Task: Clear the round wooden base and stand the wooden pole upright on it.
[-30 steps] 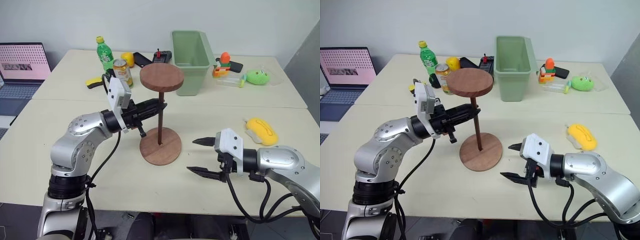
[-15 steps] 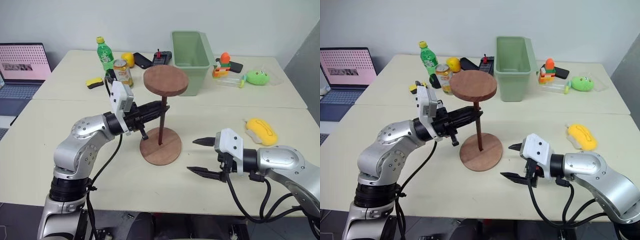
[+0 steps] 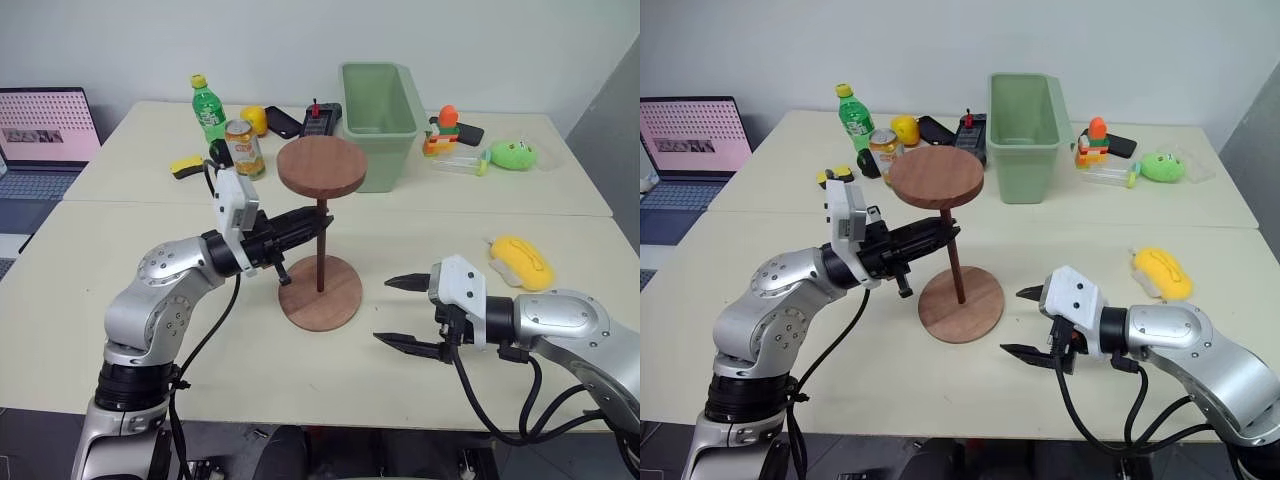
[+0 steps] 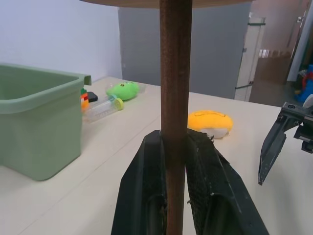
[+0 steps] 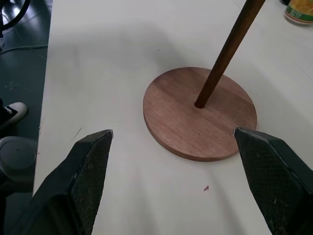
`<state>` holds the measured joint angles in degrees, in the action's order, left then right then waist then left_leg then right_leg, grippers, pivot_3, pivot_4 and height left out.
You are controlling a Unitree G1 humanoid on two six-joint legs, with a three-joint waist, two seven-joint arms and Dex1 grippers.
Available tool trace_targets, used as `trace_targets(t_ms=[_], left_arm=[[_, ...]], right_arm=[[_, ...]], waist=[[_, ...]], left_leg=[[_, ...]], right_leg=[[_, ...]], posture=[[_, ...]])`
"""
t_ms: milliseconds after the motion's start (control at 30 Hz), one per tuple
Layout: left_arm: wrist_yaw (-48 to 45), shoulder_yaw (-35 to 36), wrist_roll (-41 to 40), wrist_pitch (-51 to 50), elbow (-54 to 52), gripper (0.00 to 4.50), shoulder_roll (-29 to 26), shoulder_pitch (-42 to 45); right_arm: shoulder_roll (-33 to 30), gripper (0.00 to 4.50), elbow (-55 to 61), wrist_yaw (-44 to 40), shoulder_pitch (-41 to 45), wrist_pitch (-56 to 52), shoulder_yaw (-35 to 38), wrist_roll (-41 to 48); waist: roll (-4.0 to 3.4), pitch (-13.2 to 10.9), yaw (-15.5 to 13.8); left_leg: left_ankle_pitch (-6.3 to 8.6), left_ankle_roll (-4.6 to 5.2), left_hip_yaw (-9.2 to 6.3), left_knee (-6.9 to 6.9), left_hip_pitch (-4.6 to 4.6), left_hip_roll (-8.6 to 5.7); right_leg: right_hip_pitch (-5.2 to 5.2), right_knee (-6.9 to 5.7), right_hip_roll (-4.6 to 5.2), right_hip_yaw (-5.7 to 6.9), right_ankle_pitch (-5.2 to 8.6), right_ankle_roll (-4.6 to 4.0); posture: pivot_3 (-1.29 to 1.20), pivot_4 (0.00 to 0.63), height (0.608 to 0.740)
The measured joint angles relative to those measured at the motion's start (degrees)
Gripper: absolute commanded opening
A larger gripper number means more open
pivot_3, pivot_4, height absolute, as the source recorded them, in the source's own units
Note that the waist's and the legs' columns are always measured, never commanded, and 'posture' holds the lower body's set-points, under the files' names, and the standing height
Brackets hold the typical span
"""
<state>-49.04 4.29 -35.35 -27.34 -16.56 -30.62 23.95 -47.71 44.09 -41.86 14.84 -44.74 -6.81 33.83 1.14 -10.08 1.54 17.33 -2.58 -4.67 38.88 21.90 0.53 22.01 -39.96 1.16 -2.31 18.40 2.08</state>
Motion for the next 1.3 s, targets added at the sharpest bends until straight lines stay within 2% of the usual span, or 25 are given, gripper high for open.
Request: trace_targets(t_ms=[367,1067,1200,1233,1300], left_arm=[[-1.13,0.53,0.36,2.96,-0.87,0.24,-3.14,-4.9],[-2.92,-2.85,2.52,10.16,3.97,0.24,-3.98,-4.78],[-3.62,-3.07,2.52,10.23,3.43,0.24,-5.9,-4.81],[-3.95,-3.15,2.52,10.23,3.17,0.94,-6.38,-4.85],[-4.24,-4.84,5.59,8.41,3.86,1.32,-9.3,-6.17]], right_arm=[[1.24,4.13,-0.06,0.73,0.13,-0.66,0.0,0.06],[3.19,4.13,-0.36,1.88,1.53,-1.92,-0.21,0.15],[3.86,4.13,-0.37,2.0,1.66,-2.44,-0.09,1.34],[3.9,4.13,-0.37,2.04,1.66,-2.56,-0.04,1.43],[3.91,4.13,-0.37,2.1,1.68,-2.78,0.02,1.59]], waist=[[-0.12,0.11,0.01],[-0.53,1.41,0.15],[-0.53,1.42,0.29],[-0.55,1.42,0.32],[-0.68,1.35,0.5]], left_leg=[[0.02,0.03,0.06,-0.26,-0.88,0.01],[0.02,0.03,0.13,-0.77,-1.16,0.03],[0.02,0.03,0.14,-0.8,-1.18,0.05],[0.02,0.03,0.14,-0.82,-1.19,0.05],[0.02,0.03,0.19,-0.91,-1.2,0.02]], right_leg=[[-0.83,0.18,-0.03,-0.03,0.02,0.0],[-0.97,0.51,-0.08,-0.09,0.01,0.0],[-0.97,0.51,-0.08,-0.11,0.01,0.0],[-0.97,0.52,-0.08,-0.12,0.01,0.0],[-0.92,0.55,-0.18,-0.18,0.02,0.0]], posture=[[0.0,0.15,0.74],[0.0,0.15,0.74],[0.0,0.15,0.74],[0.0,0.15,0.74],[0.0,0.15,0.74]])
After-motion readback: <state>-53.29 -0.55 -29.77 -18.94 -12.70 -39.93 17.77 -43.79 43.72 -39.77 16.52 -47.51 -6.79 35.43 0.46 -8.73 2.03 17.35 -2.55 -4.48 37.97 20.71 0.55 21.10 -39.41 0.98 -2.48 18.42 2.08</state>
